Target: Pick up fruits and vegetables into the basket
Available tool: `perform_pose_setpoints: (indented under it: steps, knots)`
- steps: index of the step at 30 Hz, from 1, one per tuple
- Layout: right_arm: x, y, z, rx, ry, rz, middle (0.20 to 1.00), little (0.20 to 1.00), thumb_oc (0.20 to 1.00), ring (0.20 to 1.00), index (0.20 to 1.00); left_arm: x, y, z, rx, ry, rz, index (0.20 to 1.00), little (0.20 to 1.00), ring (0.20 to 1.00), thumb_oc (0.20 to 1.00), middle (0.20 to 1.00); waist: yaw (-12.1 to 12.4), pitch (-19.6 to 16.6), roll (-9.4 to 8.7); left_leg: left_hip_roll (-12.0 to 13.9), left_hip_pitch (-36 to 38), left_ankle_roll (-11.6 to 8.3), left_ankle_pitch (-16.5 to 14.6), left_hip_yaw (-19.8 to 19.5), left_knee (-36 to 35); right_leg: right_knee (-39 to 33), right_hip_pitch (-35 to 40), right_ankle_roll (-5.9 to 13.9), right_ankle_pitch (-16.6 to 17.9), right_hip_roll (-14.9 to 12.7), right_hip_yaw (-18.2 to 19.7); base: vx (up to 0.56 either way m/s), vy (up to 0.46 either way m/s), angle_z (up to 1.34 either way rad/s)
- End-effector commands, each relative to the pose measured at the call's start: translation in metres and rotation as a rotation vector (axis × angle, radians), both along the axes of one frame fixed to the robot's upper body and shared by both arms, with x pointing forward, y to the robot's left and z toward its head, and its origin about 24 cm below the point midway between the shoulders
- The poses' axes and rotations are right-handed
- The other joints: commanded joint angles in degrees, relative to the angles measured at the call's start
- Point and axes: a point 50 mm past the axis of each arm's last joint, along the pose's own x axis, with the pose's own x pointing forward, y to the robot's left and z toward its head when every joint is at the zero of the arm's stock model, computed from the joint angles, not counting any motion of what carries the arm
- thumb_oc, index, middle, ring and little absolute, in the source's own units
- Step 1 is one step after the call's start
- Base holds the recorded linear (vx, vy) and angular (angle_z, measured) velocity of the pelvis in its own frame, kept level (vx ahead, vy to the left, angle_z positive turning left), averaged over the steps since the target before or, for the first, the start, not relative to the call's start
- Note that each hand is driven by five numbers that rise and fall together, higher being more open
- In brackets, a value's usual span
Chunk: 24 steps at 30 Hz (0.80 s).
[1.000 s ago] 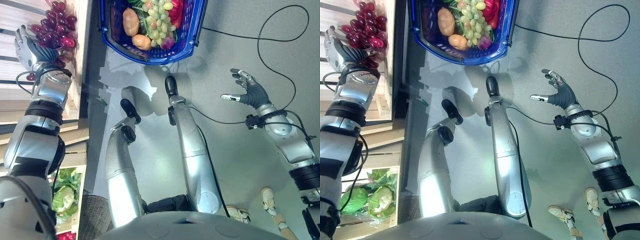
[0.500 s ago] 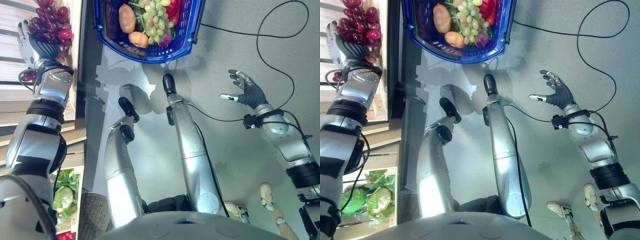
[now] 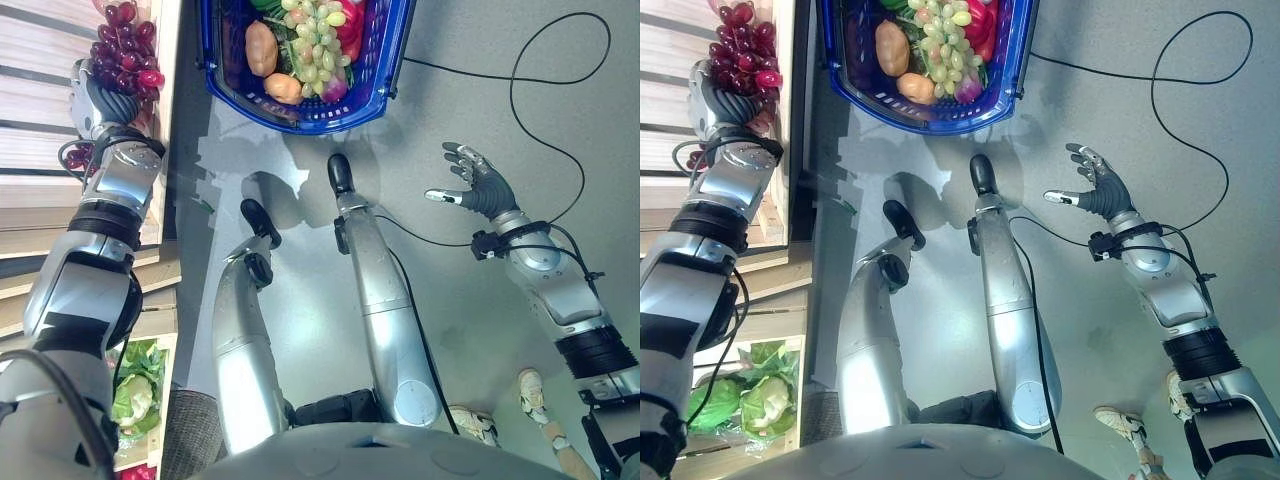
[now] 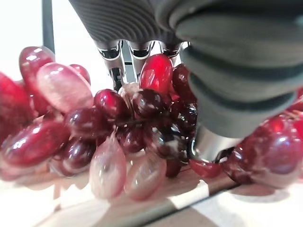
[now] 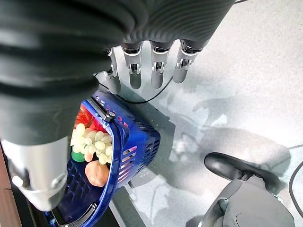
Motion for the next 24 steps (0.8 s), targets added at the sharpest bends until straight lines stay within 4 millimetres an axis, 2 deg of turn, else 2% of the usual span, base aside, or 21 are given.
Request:
perform_pose_setpoints:
  steps: [1, 7, 12, 14, 17, 20, 24]
  knots:
    - [-0.004, 0.005, 0.006, 0.021, -0.049, 0.026, 1.0, 1.0, 1.0, 1.0, 1.0, 0.003, -0.022, -0.047, 0.009, 0.201, -0.114, 0.2, 0.2, 0.2, 0.2, 0.2, -0.2, -2.5, -4.28, -2.6, 0.6, 3.78, -2.9, 4.8, -1.0, -0.1, 1.3, 2.5, -2.3, 3.4, -1.9, 0.0, 0.0, 0.0]
    - [-0.005, 0.008, 0.002, 0.02, -0.041, 0.035, 1.0, 1.0, 1.0, 1.0, 1.0, 0.003, -0.023, -0.051, -0.061, 0.167, -0.148, 0.2, 0.2, 0.2, 0.2, 0.2, 0.0, -2.5, -4.26, -2.5, 1.5, 3.5, -2.7, 4.7, -1.5, -0.3, 2.2, 2.39, -2.5, 3.4, -1.9, 0.0, 0.0, 0.0]
    - [-0.007, 0.011, -0.006, -0.001, -0.016, 0.029, 1.0, 1.0, 1.0, 1.0, 1.0, 0.002, -0.033, -0.057, -0.453, -0.005, -0.329, 0.2, 0.2, 0.2, 0.2, 0.2, 0.7, -2.5, -4.34, -2.5, 3.2, 3.5, -2.6, 4.4, -2.1, -0.3, 4.0, 2.31, -3.1, 3.7, -2.1, 0.0, 0.0, 0.0]
    - [-0.008, 0.011, -0.009, 0.005, -0.01, 0.023, 1.0, 1.0, 1.0, 1.0, 1.0, 0.001, -0.04, -0.051, -0.51, -0.09, -0.411, 0.2, 0.2, 0.2, 0.2, 0.2, 0.9, -2.5, -4.33, -2.5, 3.8, 3.61, -2.6, 4.4, -2.5, -0.4, 4.7, 2.31, -3.2, 3.6, -2.3, 0.0, 0.0, 0.0]
    - [-0.012, 0.009, -0.014, -0.014, 0.011, 0.019, 1.0, 1.0, 1.0, 1.0, 1.0, -0.004, -0.043, -0.051, -0.724, -0.202, -0.489, 0.2, 0.2, 0.2, 0.2, 0.2, 1.4, -2.5, -3.95, -2.9, 5.9, 3.87, -2.9, 4.4, -2.8, -0.8, 6.7, 2.25, -3.4, 3.7, -2.5, -0.01, 0.02, 0.03]
    - [-0.015, 0.008, -0.017, -0.036, 0.029, 0.023, 1.0, 1.0, 1.0, 1.0, 1.0, -0.008, -0.045, -0.052, -0.817, -0.246, -0.552, 0.2, 0.2, 0.2, 0.2, 0.2, 1.6, -2.5, -3.88, -3.0, 7.8, 4.1, -3.1, 4.4, -3.0, -0.6, 8.5, 2.18, -3.8, 3.7, -2.7, 0.0, 0.04, 0.03]
    - [-0.019, 0.007, -0.021, -0.05, 0.057, 0.035, 1.0, 1.0, 1.0, 1.0, 1.0, -0.014, -0.044, -0.042, -0.942, -0.368, -0.651, 0.2, 0.2, 0.2, 0.2, 0.2, 2.1, -2.5, -3.61, -3.2, 11.4, 4.22, -3.3, 4.4, -3.9, -1.0, 12.0, 2.07, -4.4, 3.5, -2.9, 0.01, 0.055, 0.05]
